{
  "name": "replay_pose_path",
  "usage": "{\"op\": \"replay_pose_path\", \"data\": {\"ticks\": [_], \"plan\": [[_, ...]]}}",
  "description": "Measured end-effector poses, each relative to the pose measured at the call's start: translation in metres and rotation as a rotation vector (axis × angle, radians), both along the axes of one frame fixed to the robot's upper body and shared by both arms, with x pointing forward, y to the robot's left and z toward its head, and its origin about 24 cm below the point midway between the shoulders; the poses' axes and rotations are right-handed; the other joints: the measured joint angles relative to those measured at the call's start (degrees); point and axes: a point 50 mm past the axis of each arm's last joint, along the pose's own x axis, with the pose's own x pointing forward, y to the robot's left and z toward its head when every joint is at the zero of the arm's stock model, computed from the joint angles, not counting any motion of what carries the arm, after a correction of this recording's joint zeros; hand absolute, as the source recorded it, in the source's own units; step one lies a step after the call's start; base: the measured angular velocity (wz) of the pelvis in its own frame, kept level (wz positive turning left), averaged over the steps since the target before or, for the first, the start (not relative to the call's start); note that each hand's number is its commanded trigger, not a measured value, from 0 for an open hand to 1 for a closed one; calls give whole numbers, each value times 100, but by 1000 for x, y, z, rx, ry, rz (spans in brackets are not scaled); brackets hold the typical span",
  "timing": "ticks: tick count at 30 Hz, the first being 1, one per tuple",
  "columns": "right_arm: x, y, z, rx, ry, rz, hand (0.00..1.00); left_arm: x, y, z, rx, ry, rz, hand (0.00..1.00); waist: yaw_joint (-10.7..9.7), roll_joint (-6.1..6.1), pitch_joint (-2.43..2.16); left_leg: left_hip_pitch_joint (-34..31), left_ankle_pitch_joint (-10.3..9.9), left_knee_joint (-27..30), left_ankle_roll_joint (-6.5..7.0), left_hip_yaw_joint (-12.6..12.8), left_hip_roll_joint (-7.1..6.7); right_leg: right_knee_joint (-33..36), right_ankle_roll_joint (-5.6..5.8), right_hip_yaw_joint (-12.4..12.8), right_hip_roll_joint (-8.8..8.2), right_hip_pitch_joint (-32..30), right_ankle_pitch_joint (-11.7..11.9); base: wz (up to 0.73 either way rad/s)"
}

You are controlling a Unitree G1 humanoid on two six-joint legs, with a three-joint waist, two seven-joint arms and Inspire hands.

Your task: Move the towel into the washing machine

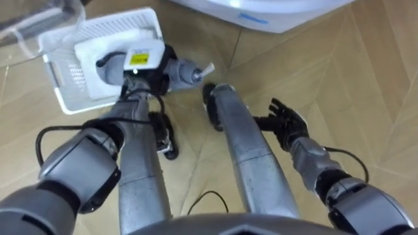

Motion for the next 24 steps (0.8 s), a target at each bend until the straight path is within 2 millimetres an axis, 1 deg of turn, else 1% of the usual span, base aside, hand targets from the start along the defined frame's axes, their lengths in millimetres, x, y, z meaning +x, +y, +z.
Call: {"op": "replay_pose_path", "data": {"ticks": [1, 2, 3, 4, 5, 7, 8, 9, 10, 11, 13, 15, 16, 17, 18, 19, 21, 22, 24], "plan": [[-2, -1, -1, -27, 11, 11, 0, 0, 0, 1, -36, -20, 30, 100, 94, 14, -5, 201, 71, -231, -12, 0, -14, -206, -12, -9, -14, 202, 51, 6], [-2, -2, -1, -39, 10, 15, 0, 0, -1, 1, -61, -31, 48, 100, 129, 21, -8, 300, 119, -353, -23, -8, -39, -313, -13, -7, -23, 301, 80, 6], [0, -3, 1, -61, 1, 21, 0, -2, -2, 1, -108, -55, 80, 100, 181, 48, -14, 495, 229, -618, -32, -28, -89, -538, -15, -1, -42, 501, 142, 7], [4, -4, 3, -83, -11, 30, 0, -5, -3, 1, -155, -74, 105, 100, 217, 92, -15, 683, 299, -818, -38, -38, -84, -736, -26, -24, -45, 695, 189, 6], [4, -4, 3, -94, -15, 32, 0, -6, -3, 0, -177, -83, 114, 100, 250, 98, -16, 779, 319, -905, -45, -36, -84, -809, -35, -27, -47, 784, 200, 4], [12, -1, 9, -125, -56, 55, 0, -8, -12, 2, -285, -106, 154, 100, 406, 133, -38, 1070, 381, -1183, -66, -36, -89, -1033, -55, -51, -61, 1062, 216, 5], [15, 0, 11, -134, -71, 70, 0, -7, -16, 3, -314, -113, 161, 100, 451, 138, -42, 1130, 401, -1251, -71, -36, -96, -1084, -61, -55, -69, 1114, 220, 10], [22, 5, 16, -152, -106, 101, 0, -7, -22, 5, -367, -127, 172, 100, 487, 144, -46, 1232, 447, -1381, -84, -37, -112, -1168, -73, -74, -93, 1214, 229, 18], [28, 10, 21, -152, -138, 116, 0, -7, -25, 7, -422, -134, 187, 100, 469, 142, -47, 1339, 507, -1514, -94, -56, -164, -1226, -75, -97, -142, 1305, 228, 19], [32, 15, 24, -145, -157, 121, 0, -8, -27, 8, -449, -135, 196, 100, 469, 140, -48, 1385, 532, -1557, -99, -53, -172, -1252, -76, -99, -152, 1351, 228, 16], [48, 34, 38, -109, -246, 129, 0, -10, -37, 9, -542, -132, 197, 100, 494, 138, -49, 1504, 586, -1646, -102, -48, -174, -1339, -82, -111, -174, 1485, 227, 10], [56, 43, 47, -104, -298, 149, 0, -14, -44, 10, -624, -116, 197, 100, 491, 122, -60, 1582, 611, -1683, -86, -37, -175, -1403, -81, -131, -190, 1578, 228, 10], [59, 48, 52, -115, -328, 164, 0, -18, -48, 8, -676, -96, 204, 100, 482, 81, -87, 1673, 640, -1774, -57, 31, -183, -1433, -79, -129, -233, 1643, 229, 7], [59, 49, 53, -123, -336, 170, 0, -20, -50, 7, -699, -83, 208, 100, 474, 78, -93, 1715, 650, -1814, -50, 31, -190, -1458, -75, -133, -243, 1692, 229, 5], [60, 51, 55, -138, -351, 176, 0, -25, -53, 4, -742, -53, 212, 100, 478, 56, -121, 1806, 675, -1879, -40, 30, -196, -1537, -54, -139, -249, 1791, 246, 0], [61, 54, 57, -151, -362, 184, 0, -28, -55, 1, -765, -25, 206, 100, 488, 14, -167, 1853, 680, -1929, -38, 32, -194, -1594, -49, -141, -249, 1841, 268, 0], [63, 58, 61, -179, -390, 210, 0, -31, -59, 0, -794, 7, 182, 100, 491, -46, -222, 1849, 694, -1941, -36, 31, -188, -1638, -44, -151, -248, 1853, 302, 0], [66, 60, 65, -183, -414, 210, 0, -33, -61, 1, -819, 23, 170, 100, 490, -63, -233, 1845, 696, -1940, -31, 30, -192, -1640, -36, -153, -256, 1856, 312, 0], [69, 62, 70, -181, -436, 206, 0, -34, -64, 1, -870, 58, 160, 100, 529, -62, -240, 1862, 707, -1956, -12, 20, -215, -1643, -26, -165, -280, 1879, 322, 7]]}}
